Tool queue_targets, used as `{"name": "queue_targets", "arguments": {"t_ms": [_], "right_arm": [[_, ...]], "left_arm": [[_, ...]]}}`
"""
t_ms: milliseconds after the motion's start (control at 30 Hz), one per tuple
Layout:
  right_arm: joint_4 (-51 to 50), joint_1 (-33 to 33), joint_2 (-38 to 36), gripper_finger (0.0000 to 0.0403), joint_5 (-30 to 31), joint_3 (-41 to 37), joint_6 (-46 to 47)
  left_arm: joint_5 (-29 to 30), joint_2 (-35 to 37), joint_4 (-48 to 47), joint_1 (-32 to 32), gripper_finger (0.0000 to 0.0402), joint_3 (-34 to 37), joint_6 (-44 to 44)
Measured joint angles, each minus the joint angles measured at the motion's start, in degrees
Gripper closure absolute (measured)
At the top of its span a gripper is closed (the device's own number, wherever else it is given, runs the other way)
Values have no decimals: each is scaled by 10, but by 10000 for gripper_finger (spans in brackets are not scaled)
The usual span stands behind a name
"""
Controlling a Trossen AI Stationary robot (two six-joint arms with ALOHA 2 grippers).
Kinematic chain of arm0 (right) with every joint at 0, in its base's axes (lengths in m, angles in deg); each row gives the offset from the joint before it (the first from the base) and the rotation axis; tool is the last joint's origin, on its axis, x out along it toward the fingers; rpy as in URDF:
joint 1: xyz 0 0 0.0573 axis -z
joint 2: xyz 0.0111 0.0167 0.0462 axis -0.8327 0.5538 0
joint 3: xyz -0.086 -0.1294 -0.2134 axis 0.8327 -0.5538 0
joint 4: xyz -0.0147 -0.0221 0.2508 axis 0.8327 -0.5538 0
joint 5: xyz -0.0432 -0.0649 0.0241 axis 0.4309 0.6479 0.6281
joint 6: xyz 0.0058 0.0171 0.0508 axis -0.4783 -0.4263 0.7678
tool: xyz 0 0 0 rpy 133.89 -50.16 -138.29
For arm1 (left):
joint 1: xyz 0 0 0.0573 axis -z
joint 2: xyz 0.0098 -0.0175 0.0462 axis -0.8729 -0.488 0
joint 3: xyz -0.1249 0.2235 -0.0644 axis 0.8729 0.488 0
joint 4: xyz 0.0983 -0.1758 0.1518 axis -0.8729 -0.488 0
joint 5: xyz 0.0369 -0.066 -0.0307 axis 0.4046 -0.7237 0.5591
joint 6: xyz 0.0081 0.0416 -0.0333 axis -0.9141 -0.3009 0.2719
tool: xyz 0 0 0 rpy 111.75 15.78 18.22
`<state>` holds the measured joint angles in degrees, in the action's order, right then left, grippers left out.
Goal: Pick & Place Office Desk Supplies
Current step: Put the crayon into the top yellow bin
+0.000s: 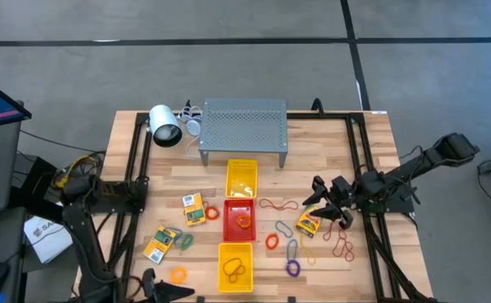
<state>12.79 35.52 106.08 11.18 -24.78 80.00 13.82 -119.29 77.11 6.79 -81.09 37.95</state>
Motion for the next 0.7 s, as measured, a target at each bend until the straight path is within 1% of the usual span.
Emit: {"name": "queue_targets", "arguments": {"t_ms": [100,200,267,300,467,533,700], "right_arm": [[2,-7,17,221,16,0,0],[3,-12,36,221,28,0,10],[5,-13,50,221,29,0,19],[7,-13,58,221,29,0,24],[29,-13,95,221,28,0,39],[40,-13,109,221,27,0,41],[59,-13,139,221,27,0,46]], "left_arm": [[1,-8,-33,-8,225,0,61],[-1,-15,-93,-17,225,0,136],[-18,-15,-150,-23,225,0,197],[-36,-14,-186,-28,225,0,238],[-165,-3,-357,-70,225,0,447],[-221,2,-405,-91,225,0,505],[-387,5,-555,-144,225,0,629]]}}
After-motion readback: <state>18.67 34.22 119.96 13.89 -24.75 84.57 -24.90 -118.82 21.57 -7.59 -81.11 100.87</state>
